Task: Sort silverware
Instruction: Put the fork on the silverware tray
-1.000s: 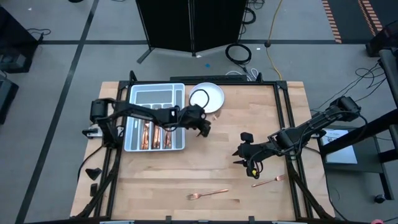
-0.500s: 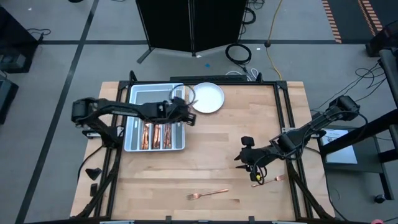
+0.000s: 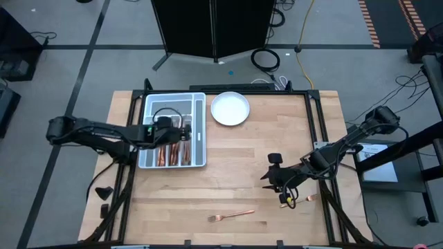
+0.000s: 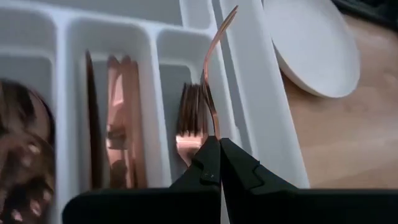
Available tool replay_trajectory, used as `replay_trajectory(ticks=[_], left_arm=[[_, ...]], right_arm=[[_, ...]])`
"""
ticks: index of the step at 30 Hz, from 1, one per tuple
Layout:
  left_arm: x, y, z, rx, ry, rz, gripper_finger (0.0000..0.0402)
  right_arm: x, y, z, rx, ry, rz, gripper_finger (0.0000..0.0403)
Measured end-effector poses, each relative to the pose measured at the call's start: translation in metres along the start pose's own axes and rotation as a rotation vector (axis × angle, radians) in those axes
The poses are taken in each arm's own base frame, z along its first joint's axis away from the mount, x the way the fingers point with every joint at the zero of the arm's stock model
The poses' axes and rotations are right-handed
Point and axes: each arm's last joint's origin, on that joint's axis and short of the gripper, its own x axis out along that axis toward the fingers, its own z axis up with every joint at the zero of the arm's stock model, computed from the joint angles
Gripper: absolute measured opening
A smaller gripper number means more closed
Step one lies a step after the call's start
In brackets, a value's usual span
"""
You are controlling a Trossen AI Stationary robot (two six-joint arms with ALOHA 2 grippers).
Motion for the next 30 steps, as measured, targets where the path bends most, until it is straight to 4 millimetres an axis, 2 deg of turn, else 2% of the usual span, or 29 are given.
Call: replay_trajectory(ticks=[5, 18, 23, 30], left_arm=[[0.007, 0.010, -0.016, -0.074, 0.001, -0.042, 0.0000], [0.019, 0.007, -0.045, -0.127, 0.014, -0.034, 0.0000], [0.027, 0.008, -0.051, -0.126, 0.036, -0.002, 0.0000], [0.028, 0.007, -0.052, -0.130, 0.045, -0.007, 0.0000]], right_arm=[[0.002, 0.000, 0.000, 0.001, -0.005, -0.016, 0.0144], [0.002, 0.000, 0.002, 0.029, -0.026, -0.013, 0.0144], [0.002, 0.000, 0.003, 0.027, -0.035, -0.010, 0.0144], [0.002, 0.001, 0.004, 0.027, -0.039, -0.009, 0.0144]])
